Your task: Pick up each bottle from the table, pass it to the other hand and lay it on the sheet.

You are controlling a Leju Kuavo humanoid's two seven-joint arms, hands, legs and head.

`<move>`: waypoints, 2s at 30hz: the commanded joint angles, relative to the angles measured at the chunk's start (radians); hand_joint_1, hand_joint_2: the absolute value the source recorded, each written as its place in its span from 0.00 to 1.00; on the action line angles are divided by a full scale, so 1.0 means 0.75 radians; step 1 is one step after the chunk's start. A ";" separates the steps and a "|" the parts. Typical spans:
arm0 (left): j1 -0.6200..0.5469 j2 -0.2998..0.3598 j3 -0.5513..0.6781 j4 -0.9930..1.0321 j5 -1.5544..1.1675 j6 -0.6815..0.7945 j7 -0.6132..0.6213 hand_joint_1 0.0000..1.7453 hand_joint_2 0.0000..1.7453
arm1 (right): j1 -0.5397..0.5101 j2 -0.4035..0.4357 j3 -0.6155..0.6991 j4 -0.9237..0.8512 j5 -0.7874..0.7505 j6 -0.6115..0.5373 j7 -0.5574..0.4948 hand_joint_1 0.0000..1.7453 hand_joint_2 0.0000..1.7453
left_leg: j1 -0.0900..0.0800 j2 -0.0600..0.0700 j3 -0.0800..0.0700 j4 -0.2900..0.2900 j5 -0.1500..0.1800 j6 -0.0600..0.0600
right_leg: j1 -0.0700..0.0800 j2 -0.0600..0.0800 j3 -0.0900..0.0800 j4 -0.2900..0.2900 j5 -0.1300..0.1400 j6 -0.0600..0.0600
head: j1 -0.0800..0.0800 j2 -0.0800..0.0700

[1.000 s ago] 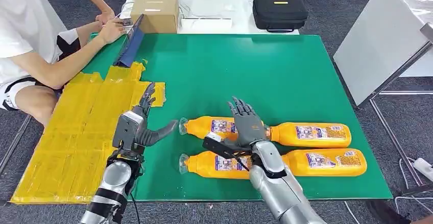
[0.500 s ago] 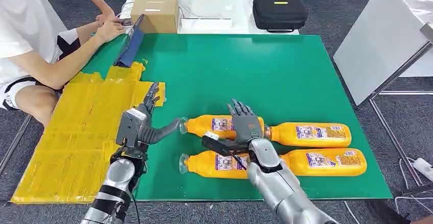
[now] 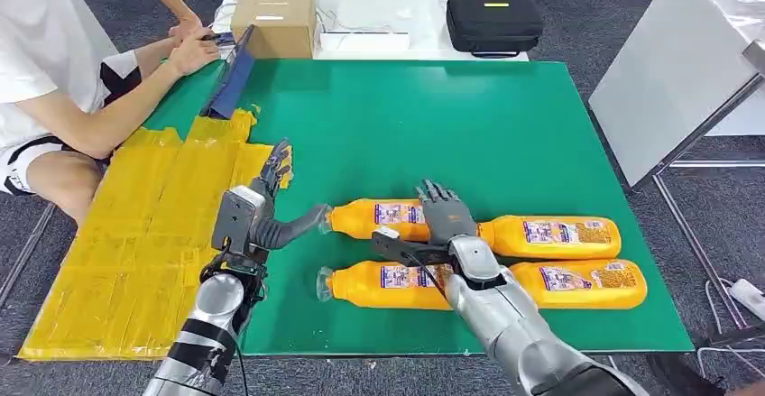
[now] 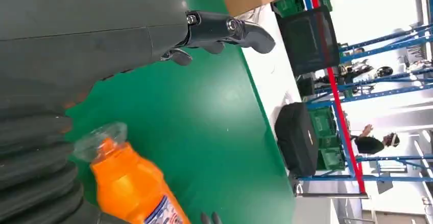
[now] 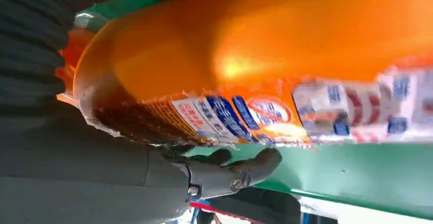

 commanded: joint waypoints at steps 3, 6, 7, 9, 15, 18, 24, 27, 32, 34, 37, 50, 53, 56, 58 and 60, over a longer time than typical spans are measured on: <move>-0.073 0.008 -0.025 0.122 0.001 -0.002 -0.002 0.00 1.00 | -0.065 0.001 -0.038 0.167 -0.015 0.005 -0.025 0.84 1.00 | 0.001 -0.004 0.005 0.000 -0.001 -0.002 | 0.000 -0.001 0.006 -0.001 -0.002 -0.001 | 0.000 0.001; -0.071 0.010 -0.030 0.119 0.004 -0.002 -0.006 0.00 1.00 | -0.042 0.008 -0.063 0.132 -0.030 -0.057 -0.100 0.99 1.00 | 0.002 -0.006 0.010 0.001 -0.004 -0.004 | 0.000 -0.001 0.011 0.000 -0.004 -0.002 | 0.000 0.000; -0.069 0.010 -0.032 0.117 0.005 -0.002 -0.007 0.00 1.00 | -0.030 0.010 -0.069 0.115 -0.029 -0.086 -0.118 0.99 1.00 | 0.001 -0.005 0.007 0.000 -0.002 -0.003 | 0.000 -0.001 0.008 -0.001 -0.003 -0.002 | 0.000 0.000; -0.069 0.010 -0.032 0.117 0.005 -0.002 -0.007 0.00 1.00 | -0.028 0.010 -0.069 0.112 -0.028 -0.091 -0.120 1.00 1.00 | 0.002 -0.005 0.008 0.000 -0.003 -0.003 | 0.000 -0.001 0.010 -0.001 -0.004 -0.002 | 0.000 0.000; -0.069 0.009 -0.039 0.118 0.005 -0.007 -0.008 0.00 1.00 | -0.003 0.006 -0.078 0.072 -0.022 -0.150 -0.141 1.00 1.00 | 0.001 -0.004 0.006 0.000 -0.002 -0.003 | 0.000 -0.001 0.008 -0.001 -0.002 -0.002 | 0.000 0.000; -0.069 0.009 -0.039 0.118 0.005 -0.007 -0.008 0.00 1.00 | -0.003 0.006 -0.078 0.072 -0.022 -0.150 -0.141 1.00 1.00 | 0.001 -0.004 0.006 0.000 -0.002 -0.003 | 0.000 -0.001 0.007 0.000 -0.003 -0.002 | 0.000 0.000; -0.071 0.007 -0.043 0.127 0.001 -0.004 -0.008 0.00 1.00 | 0.026 0.009 -0.102 0.017 0.019 -0.295 -0.138 1.00 1.00 | 0.002 -0.004 0.006 0.000 -0.002 -0.003 | 0.001 -0.001 0.007 -0.001 -0.002 -0.002 | 0.001 0.000; -0.091 0.010 -0.063 0.138 -0.020 0.009 -0.008 0.00 1.00 | 0.098 0.031 -0.176 -0.136 -0.017 -0.499 -0.213 1.00 1.00 | 0.002 -0.005 0.010 0.002 -0.005 -0.004 | 0.001 -0.001 0.011 0.001 -0.005 -0.002 | 0.000 0.000; -0.112 0.009 -0.077 0.144 -0.025 0.024 -0.014 0.00 1.00 | 0.280 0.098 -0.398 -0.540 -0.019 -0.583 -0.372 1.00 1.00 | 0.002 -0.006 0.009 0.003 -0.006 -0.005 | 0.001 -0.002 0.010 0.002 -0.006 -0.003 | 0.000 0.000; -0.110 0.014 -0.071 0.142 -0.016 0.032 -0.018 0.00 1.00 | 0.317 0.130 -0.480 -0.616 -0.015 -0.583 -0.444 1.00 1.00 | 0.001 -0.005 0.004 0.000 -0.002 -0.003 | 0.000 -0.002 0.005 0.000 -0.002 -0.001 | 0.000 0.000; -0.104 0.019 -0.062 0.128 -0.002 0.033 -0.025 0.00 1.00 | 0.337 0.157 -0.553 -0.645 -0.028 -0.583 -0.502 1.00 1.00 | 0.001 -0.004 0.007 0.001 -0.004 -0.004 | 0.000 0.000 0.008 0.001 -0.004 -0.002 | 0.000 0.000; -0.106 0.009 -0.025 0.085 0.081 0.055 -0.053 0.00 1.00 | 0.406 0.251 -0.633 -0.756 -0.384 -0.583 -0.791 1.00 1.00 | 0.001 -0.003 0.005 0.000 -0.003 -0.004 | 0.000 0.000 0.006 0.000 -0.003 -0.002 | 0.001 0.000; -0.118 0.015 -0.049 0.098 0.101 0.013 -0.049 0.00 1.00 | 0.412 0.216 -0.527 -0.742 -0.496 -0.569 -0.777 1.00 1.00 | 0.002 -0.003 0.005 0.000 -0.003 -0.003 | 0.001 0.000 0.006 0.000 -0.003 -0.002 | 0.000 0.001; -0.134 0.025 -0.107 0.108 0.147 -0.093 -0.039 0.00 1.00 | 0.423 0.175 -0.384 -0.757 -0.734 -0.411 -0.782 1.00 1.00 | 0.002 -0.002 0.004 0.000 -0.002 -0.003 | 0.001 0.001 0.005 0.000 -0.002 -0.002 | 0.000 0.000; -0.139 0.022 -0.144 0.095 0.157 -0.121 -0.054 0.00 1.00 | 0.416 0.176 -0.334 -0.721 -0.828 -0.312 -0.775 1.00 1.00 | 0.001 -0.003 0.005 0.001 -0.003 -0.003 | 0.001 0.000 0.006 0.000 -0.003 -0.002 | 0.001 0.000; -0.140 0.018 -0.155 0.088 0.158 -0.123 -0.053 0.00 1.00 | 0.406 0.183 -0.323 -0.691 -0.838 -0.314 -0.780 1.00 1.00 | 0.002 -0.003 0.007 0.001 -0.004 -0.004 | 0.001 0.001 0.008 0.000 -0.003 -0.002 | 0.001 0.000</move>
